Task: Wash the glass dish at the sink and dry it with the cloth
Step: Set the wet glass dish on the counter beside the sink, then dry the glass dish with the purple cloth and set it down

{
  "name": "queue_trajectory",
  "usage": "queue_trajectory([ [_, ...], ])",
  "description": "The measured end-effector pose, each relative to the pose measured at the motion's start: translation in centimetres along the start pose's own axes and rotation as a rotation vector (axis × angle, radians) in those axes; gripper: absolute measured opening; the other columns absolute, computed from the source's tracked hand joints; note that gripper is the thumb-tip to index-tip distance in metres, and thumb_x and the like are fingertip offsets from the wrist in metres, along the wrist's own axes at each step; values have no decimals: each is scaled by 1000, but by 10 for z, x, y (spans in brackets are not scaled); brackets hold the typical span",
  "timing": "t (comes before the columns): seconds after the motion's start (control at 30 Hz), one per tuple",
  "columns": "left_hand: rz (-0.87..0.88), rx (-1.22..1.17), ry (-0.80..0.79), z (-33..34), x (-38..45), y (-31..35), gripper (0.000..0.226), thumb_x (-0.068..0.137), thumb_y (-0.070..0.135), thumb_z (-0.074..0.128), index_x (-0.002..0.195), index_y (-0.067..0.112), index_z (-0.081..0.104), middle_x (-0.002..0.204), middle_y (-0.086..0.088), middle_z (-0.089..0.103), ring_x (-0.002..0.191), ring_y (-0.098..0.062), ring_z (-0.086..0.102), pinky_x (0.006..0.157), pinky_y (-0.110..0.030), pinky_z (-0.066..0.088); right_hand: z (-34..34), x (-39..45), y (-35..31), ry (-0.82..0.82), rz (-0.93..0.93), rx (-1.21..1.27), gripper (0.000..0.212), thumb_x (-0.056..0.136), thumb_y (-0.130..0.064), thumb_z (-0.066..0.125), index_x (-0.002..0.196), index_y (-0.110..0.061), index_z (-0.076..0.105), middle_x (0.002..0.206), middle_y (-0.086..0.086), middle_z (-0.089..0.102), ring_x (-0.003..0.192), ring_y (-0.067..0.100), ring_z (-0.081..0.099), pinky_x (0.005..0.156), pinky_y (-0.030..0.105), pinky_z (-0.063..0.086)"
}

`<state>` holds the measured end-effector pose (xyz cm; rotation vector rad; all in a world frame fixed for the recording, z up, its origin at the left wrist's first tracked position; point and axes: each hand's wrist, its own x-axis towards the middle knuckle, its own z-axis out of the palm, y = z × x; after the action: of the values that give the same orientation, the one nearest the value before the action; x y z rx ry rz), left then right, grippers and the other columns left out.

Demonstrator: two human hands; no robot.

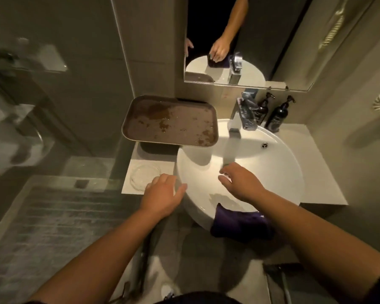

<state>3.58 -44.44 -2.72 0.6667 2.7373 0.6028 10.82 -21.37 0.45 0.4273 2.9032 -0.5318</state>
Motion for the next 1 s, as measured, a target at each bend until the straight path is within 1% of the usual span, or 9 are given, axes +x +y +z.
queue_trajectory([
  [0.17, 318, 116, -103, 30, -16, 54, 60, 92, 63, 45, 140, 26, 47, 145, 4, 48, 133, -17, 42, 113, -37, 30, 0, -47, 60, -127, 1, -77, 46, 97, -51, 47, 132, -23, 56, 136, -2, 56, 122, 18, 53, 102, 32, 42],
  [0.23, 439, 202, -163, 44, -20, 68, 64, 88, 69, 44, 137, 28, 48, 141, 5, 49, 131, -18, 43, 112, -39, 31, 9, -65, 75, -187, -19, -73, 51, 94, -57, 48, 134, -27, 54, 138, -4, 56, 123, 16, 52, 105, 33, 41],
  [0.37, 626, 386, -277, 69, -23, 85, 70, 80, 76, 45, 133, 30, 47, 134, 3, 50, 122, -18, 45, 104, -41, 36, 27, -98, 89, -239, -226, -54, 61, 85, -70, 49, 133, -31, 52, 122, -6, 65, 107, 10, 58, 99, 30, 46],
  [0.43, 655, 437, -298, 77, -24, 88, 71, 78, 70, 53, 135, 28, 45, 135, 3, 51, 121, -19, 47, 104, -41, 37, 37, -106, 97, -195, -330, -127, 68, 82, -69, 53, 137, -29, 47, 126, -6, 63, 110, 12, 58, 101, 31, 44],
  [0.57, 644, 451, -234, 86, -25, 90, 53, 78, 52, 66, 125, 29, 54, 117, 5, 65, 103, -17, 59, 88, -35, 46, 55, -108, 106, -58, -373, -186, 62, 83, -52, 64, 137, -27, 45, 130, -2, 61, 116, 17, 57, 104, 36, 44],
  [0.7, 613, 417, -162, 85, -30, 95, 41, 77, 47, 69, 113, 29, 61, 102, 5, 71, 89, -17, 65, 78, -32, 48, 55, -109, 104, -14, -375, -157, 48, 90, -39, 62, 135, -26, 50, 127, 0, 64, 114, 19, 59, 100, 35, 46],
  [0.83, 574, 356, -177, 75, -36, 97, 30, 83, 45, 62, 108, 30, 67, 98, 6, 72, 87, -16, 66, 78, -32, 49, 41, -107, 107, -126, -366, -67, 38, 91, -35, 61, 128, -28, 58, 116, -3, 67, 104, 15, 60, 94, 31, 48],
  [0.93, 429, 103, -250, 59, -46, 96, 22, 89, 39, 64, 106, 27, 68, 96, 8, 69, 86, -9, 61, 75, -25, 43, 21, -105, 108, -289, -294, 93, 25, 92, -33, 61, 115, -27, 64, 104, -5, 67, 94, 11, 59, 85, 26, 44],
  [1.0, 287, -122, -291, 47, -54, 95, 21, 90, 39, 65, 107, 27, 66, 96, 9, 68, 87, -7, 62, 75, -22, 47, 4, -104, 106, -375, -233, 232, 22, 93, -35, 60, 113, -26, 66, 103, -6, 68, 93, 9, 62, 83, 25, 46],
])
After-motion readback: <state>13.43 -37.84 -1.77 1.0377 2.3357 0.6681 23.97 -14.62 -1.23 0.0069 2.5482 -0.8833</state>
